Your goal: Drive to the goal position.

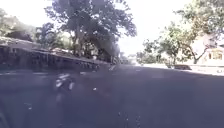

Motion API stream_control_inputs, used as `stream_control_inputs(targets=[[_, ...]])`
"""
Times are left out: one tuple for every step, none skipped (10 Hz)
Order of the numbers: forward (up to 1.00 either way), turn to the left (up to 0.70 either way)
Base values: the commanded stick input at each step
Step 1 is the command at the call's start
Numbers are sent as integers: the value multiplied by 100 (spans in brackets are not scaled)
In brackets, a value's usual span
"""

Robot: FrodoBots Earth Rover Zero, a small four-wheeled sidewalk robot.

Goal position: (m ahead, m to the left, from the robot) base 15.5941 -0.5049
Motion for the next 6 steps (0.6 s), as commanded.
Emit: stream_control_inputs(targets=[[100,0],[100,0],[100,0],[100,0],[100,0],[100,0]])
